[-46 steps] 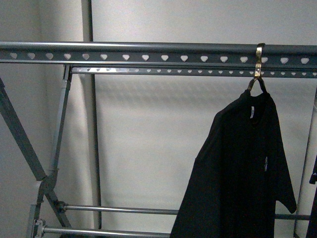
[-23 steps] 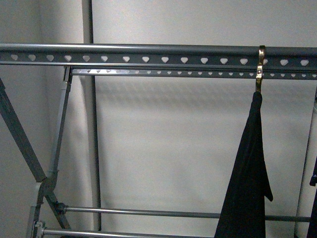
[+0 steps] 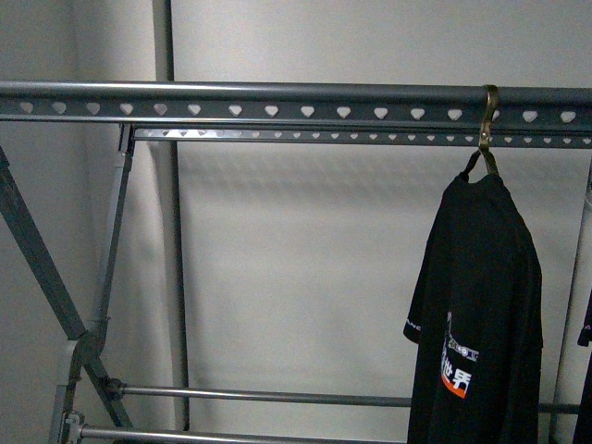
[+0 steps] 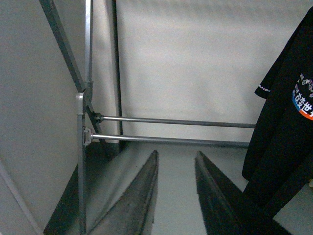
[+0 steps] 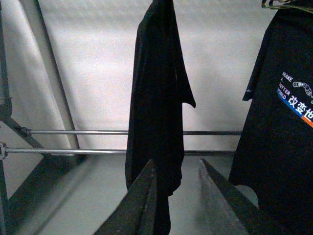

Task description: Hang clothes on hanger

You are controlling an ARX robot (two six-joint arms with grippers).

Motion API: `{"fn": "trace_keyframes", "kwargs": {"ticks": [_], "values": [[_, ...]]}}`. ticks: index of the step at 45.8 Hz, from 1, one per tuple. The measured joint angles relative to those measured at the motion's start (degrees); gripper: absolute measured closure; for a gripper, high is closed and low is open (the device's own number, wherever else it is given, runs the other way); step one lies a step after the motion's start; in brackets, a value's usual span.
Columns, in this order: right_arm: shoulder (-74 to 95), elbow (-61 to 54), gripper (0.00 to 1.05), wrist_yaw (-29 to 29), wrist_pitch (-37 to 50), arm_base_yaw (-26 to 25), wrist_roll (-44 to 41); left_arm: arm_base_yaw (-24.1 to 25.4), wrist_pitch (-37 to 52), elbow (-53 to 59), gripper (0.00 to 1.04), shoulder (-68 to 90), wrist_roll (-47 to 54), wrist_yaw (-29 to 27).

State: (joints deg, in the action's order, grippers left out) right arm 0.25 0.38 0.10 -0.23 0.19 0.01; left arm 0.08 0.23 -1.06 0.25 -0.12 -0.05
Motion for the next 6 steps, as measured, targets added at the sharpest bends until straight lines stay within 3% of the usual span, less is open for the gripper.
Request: {"fn": "trace_keyframes", "kwargs": {"ticks": [6], "values": [[0.0, 0.0, 0.51, 0.0, 0.0, -0.02, 0.02, 0.0, 0.0, 0.02, 0.54, 0.0, 0.0, 0.0]]}}
